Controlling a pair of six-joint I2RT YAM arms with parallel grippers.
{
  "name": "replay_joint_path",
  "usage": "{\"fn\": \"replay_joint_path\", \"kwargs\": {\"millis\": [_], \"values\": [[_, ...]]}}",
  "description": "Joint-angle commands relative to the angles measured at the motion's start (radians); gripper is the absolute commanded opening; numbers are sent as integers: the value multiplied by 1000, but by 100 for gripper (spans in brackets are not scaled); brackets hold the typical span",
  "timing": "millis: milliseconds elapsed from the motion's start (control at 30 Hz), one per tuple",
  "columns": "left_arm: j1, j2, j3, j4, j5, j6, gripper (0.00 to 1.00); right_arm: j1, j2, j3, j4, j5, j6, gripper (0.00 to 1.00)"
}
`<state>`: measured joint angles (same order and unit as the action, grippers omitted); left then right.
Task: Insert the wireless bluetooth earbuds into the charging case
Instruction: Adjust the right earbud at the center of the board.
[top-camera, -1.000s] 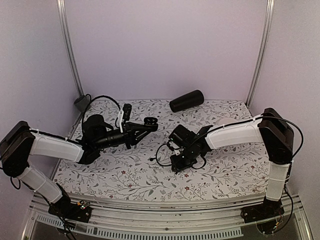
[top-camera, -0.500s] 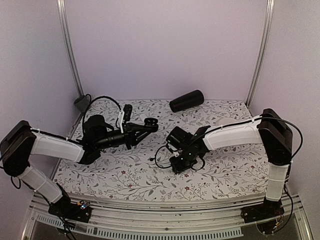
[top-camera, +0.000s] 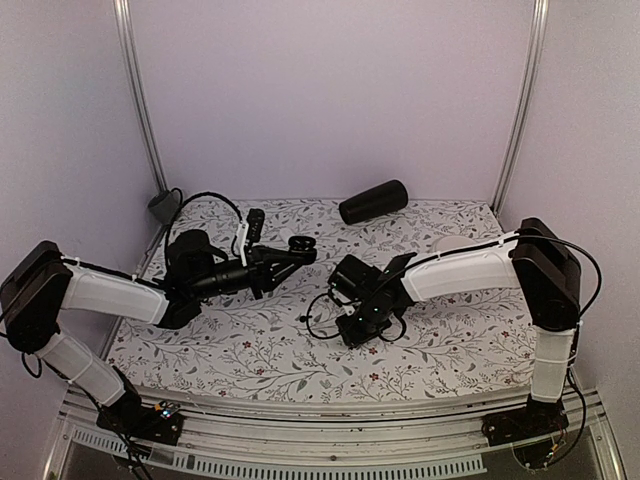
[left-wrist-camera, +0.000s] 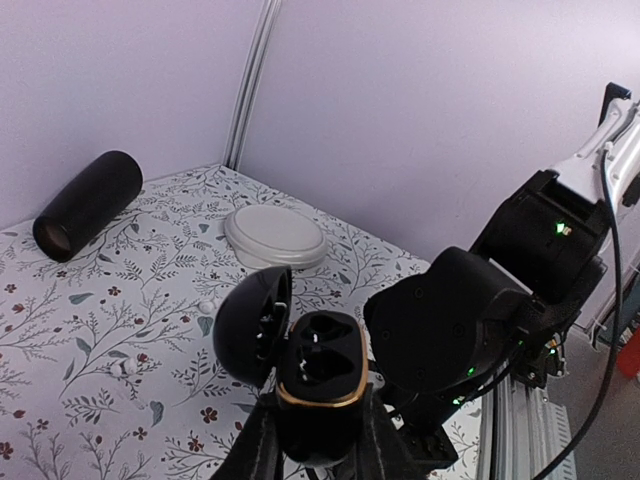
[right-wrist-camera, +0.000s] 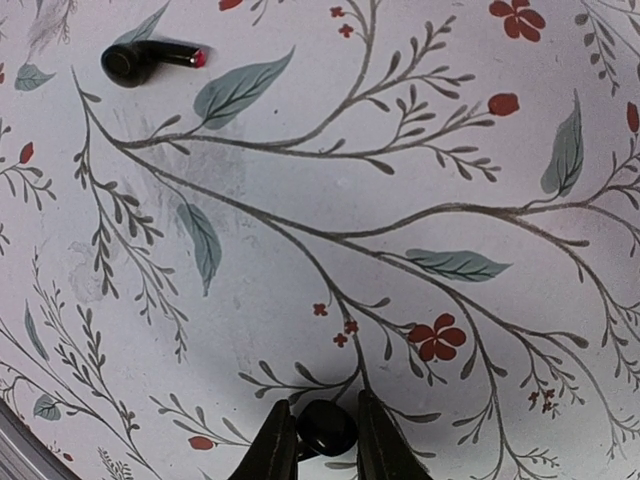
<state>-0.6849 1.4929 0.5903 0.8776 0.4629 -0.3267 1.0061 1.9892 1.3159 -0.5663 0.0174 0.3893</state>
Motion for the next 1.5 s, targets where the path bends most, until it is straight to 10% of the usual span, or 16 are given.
{"fn": "replay_joint_path", "kwargs": {"millis": [0,200,367,533,1467], "values": [[12,3,20,23,7,-4,0,2,5,19,-3,5,25,21],[12,1,21,20,5,-5,0,-46,-7,0,-51,24,140,8],[12,-3,19,18,0,-5,0,-78,-98,-98,56,-90,259,40],[11,4,20,28,4,-8,0,-71,-150,-179,173,-181,294,50],[12,-35,8,12,-7,5,0,-126,-54,-33,289,-242,250,48]]}}
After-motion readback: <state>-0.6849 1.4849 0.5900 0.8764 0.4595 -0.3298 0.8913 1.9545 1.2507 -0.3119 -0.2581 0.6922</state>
